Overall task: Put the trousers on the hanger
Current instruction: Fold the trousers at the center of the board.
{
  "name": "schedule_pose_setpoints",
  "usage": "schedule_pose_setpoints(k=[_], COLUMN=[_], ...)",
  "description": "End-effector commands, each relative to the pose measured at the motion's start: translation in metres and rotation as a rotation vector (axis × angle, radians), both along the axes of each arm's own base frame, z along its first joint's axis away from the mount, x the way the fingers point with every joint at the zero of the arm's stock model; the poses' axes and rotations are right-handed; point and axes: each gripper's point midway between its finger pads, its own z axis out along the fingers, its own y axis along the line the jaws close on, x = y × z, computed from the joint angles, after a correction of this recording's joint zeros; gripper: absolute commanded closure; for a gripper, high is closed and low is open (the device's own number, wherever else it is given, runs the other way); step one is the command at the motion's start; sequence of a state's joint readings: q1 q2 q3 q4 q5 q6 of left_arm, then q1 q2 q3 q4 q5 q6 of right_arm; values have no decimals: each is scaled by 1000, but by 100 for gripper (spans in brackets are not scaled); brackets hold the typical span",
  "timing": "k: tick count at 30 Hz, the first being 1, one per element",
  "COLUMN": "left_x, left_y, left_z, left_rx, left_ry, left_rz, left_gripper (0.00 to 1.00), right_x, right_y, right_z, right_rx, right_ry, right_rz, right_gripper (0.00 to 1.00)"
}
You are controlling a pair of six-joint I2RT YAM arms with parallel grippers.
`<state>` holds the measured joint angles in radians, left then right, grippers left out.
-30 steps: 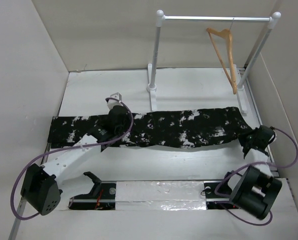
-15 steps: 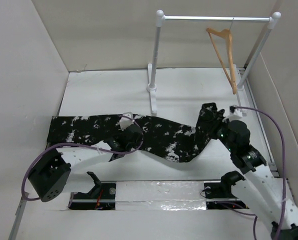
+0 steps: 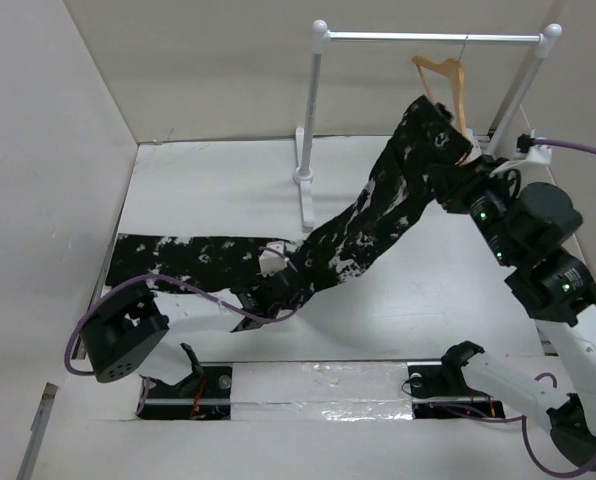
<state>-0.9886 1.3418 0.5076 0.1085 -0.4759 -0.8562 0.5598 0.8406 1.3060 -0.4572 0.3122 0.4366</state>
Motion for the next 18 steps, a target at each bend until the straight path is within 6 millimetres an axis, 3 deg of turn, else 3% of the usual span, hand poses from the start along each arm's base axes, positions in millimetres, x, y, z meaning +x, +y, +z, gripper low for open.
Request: schedule_pose_setpoints(k=[1,3,5,12,15,16,18], left_x=[0,-7,-10,-10,-15,-27,-33], left_y=[-47,-74,-86,-96,-123,-137,-161], left_z=[16,27,38,78,92,94,87], left_rx=[-101,-142,-173,-308,-399,-422,-419], left_ry=[-20,-39,-59,-111,-110,-98,-81], left_rz=[-57,-100,-121,-138,-209,-258,-297], left_gripper=[98,98,97,95,95,95,95], right_x=[-13,-16,-15,-10,-4,-3,-2], right_y=[-22,-23,-21,-14,-11,-9,-6], right_z=[71,79,74,44,35,33,34], right_rx=[0,-13,-28,-63,-70,-71,-71], right_ry=[-177,-189,-167,-116,-101,-98,-98], right_rz=[-16,13,33,112,133,146,165], right_gripper=[100,100,100,100,100,100,100])
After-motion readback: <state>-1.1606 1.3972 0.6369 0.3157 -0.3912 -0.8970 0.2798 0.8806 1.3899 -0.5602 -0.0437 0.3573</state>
